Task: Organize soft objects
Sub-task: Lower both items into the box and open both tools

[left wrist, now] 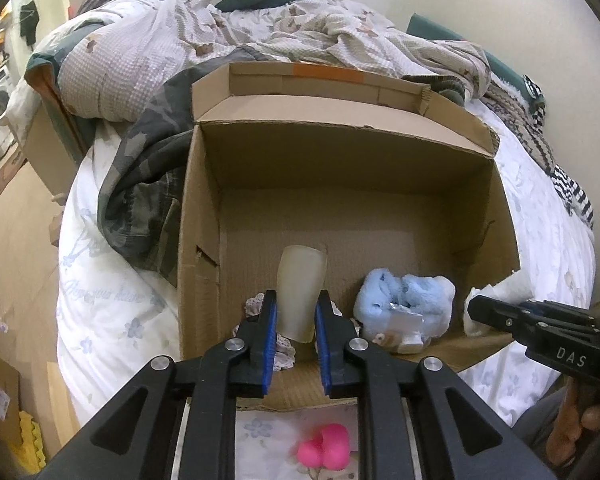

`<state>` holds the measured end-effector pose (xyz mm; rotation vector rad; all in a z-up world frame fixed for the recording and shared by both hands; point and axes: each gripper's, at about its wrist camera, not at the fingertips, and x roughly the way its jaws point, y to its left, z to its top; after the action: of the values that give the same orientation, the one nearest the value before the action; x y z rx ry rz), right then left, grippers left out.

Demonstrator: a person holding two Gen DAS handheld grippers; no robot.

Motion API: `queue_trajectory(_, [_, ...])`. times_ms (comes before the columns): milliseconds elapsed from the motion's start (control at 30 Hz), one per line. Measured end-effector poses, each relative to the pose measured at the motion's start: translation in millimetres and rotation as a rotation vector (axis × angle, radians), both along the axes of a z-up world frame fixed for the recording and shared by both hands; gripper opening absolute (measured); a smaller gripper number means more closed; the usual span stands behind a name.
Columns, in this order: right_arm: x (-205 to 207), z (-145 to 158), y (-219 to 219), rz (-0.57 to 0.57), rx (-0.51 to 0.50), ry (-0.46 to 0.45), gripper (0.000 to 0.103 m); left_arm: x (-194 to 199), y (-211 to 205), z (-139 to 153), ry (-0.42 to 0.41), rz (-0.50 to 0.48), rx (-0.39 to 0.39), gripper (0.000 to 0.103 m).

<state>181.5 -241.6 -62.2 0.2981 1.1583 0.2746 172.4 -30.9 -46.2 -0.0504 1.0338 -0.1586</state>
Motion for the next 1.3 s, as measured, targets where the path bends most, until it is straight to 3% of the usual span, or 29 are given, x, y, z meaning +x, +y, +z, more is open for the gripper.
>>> queue_trajectory(567, [-1, 1, 2, 0.009, 0.001, -0.020, 0.027, 1, 3, -3, 0.023, 0.028, 0.001, 0.029])
queue_trajectory(667, [-1, 1, 1, 0.004, 0.000, -0.020, 0.028, 1, 3, -3, 0.026, 0.035, 0.005, 0.036])
queue_trajectory(733, [0, 1, 0, -0.003, -0.002, -0.017, 0.030, 1, 2, -2, 0.017, 0.038, 0.013, 0.046])
queue_trajectory(800, [0, 1, 0, -0.011, -0.002, -0.016, 0.039, 0, 2, 0, 0.006, 0.041, 0.018, 0.050])
queue_trajectory(833, [0, 2, -1, -0.016, 0.000, -0.017, 0.055, 0, 2, 0, 0.004, 0.041, 0.019, 0.052])
queue_trajectory(867, [0, 3, -2, -0.023, 0.003, -0.023, 0.063, 0, 2, 1, 0.001, 0.042, 0.022, 0.052])
queue_trajectory(967, [0, 7, -3, -0.038, 0.008, -0.046, 0.071, 0, 2, 3, -0.010, 0.047, 0.030, 0.052])
queue_trajectory(1033, [0, 10, -5, -0.049, 0.009, -0.065, 0.091, -1, 1, 5, -0.023, 0.049, 0.036, 0.052])
queue_trajectory(1100, [-1, 13, -6, -0.053, 0.016, -0.084, 0.100, -1, 0, 6, -0.032, 0.049, 0.048, 0.052])
queue_trajectory(1300, [-1, 17, -7, -0.053, 0.028, -0.111, 0.103, -1, 4, 8, -0.027, 0.077, 0.040, 0.053])
